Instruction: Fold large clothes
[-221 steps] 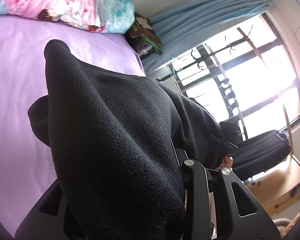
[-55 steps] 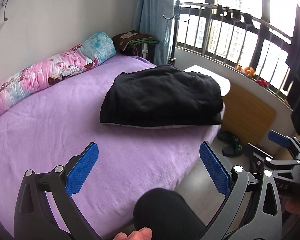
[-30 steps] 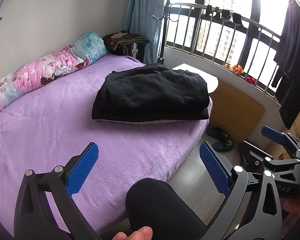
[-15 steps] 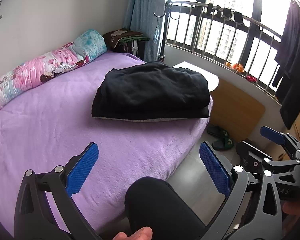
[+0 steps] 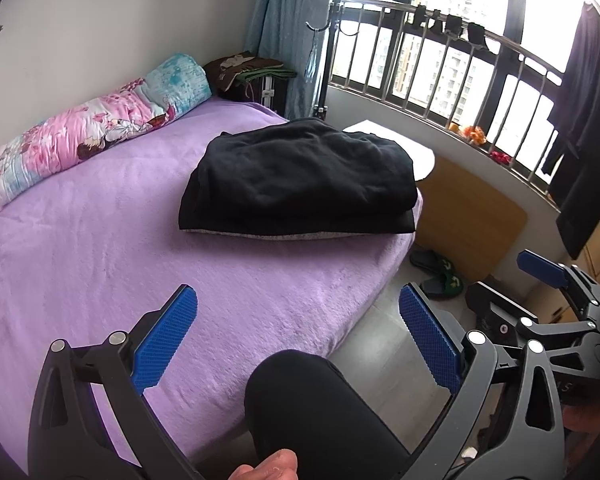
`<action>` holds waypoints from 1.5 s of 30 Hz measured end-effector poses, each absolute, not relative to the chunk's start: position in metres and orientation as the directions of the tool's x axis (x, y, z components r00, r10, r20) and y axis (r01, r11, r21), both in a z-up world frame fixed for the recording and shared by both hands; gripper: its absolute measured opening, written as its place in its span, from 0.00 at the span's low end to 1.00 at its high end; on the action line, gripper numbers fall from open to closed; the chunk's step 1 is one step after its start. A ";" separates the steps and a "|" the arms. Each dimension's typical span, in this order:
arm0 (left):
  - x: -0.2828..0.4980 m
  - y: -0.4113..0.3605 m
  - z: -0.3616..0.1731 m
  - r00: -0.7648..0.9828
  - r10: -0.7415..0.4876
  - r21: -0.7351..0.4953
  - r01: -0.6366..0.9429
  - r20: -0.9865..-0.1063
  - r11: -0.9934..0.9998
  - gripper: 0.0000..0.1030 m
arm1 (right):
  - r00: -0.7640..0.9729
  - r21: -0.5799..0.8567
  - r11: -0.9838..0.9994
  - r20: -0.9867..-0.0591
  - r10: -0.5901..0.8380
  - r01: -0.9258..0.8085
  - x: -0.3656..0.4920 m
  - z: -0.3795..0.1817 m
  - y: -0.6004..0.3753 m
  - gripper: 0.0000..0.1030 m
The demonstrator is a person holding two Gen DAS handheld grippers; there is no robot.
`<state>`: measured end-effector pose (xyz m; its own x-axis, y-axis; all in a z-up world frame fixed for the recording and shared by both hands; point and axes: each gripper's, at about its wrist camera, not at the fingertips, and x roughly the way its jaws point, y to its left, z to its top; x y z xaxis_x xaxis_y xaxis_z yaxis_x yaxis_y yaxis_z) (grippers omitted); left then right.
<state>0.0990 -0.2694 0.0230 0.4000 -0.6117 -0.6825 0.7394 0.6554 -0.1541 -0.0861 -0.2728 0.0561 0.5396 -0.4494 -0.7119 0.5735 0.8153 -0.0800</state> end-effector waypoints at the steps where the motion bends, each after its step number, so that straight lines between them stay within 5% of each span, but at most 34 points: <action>1: 0.099 -0.269 0.023 0.400 -0.613 -0.155 0.739 -0.681 0.655 0.94 | 0.540 -0.080 0.815 -0.711 -0.451 0.575 -0.086 0.056 -0.273 0.94; 45: 0.099 -0.269 0.020 0.408 -0.617 -0.157 0.736 -0.673 0.659 0.94 | 0.546 -0.085 0.815 -0.702 -0.457 0.573 -0.087 0.061 -0.273 0.94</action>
<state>0.0987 -0.2689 0.0203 0.4085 -0.6169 -0.6727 0.7357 0.6588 -0.1574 -0.0871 -0.2729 0.0609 0.5460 -0.4574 -0.7019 0.5733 0.8149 -0.0850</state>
